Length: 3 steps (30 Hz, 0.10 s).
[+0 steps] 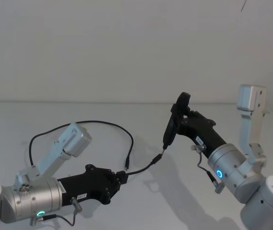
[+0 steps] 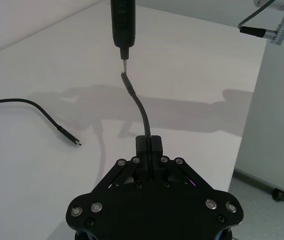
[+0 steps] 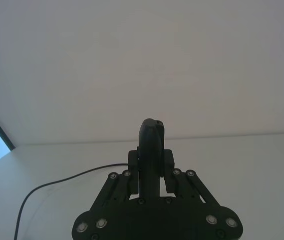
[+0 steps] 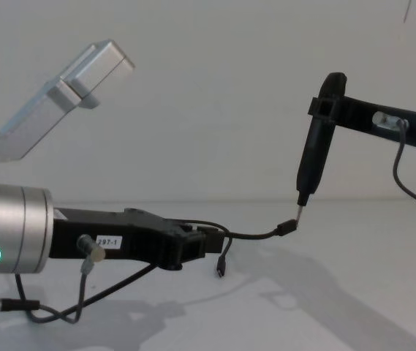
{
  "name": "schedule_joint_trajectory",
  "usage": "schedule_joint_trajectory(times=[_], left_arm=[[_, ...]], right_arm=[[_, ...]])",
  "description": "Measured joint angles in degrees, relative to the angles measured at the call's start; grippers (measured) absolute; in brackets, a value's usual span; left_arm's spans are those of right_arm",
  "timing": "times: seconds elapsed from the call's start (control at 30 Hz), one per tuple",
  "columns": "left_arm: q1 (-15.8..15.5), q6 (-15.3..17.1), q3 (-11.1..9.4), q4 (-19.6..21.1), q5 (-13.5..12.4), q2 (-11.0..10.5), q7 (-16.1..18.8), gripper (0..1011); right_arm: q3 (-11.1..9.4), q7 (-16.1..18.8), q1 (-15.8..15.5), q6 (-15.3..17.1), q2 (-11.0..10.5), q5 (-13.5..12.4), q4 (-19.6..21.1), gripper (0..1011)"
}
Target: Pick up the data cable with the one hand.
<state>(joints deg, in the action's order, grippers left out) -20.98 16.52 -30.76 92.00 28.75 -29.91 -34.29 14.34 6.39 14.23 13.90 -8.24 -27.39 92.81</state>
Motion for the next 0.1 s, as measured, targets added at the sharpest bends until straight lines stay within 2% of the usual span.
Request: schedule_joint_trajectory(times=[0.1], left_arm=[[0.00, 0.00, 0.00, 0.00, 0.00, 0.00, 0.00, 41]], right_arm=[[0.02, 0.06, 0.01, 0.10, -0.11, -0.14, 0.05, 279]])
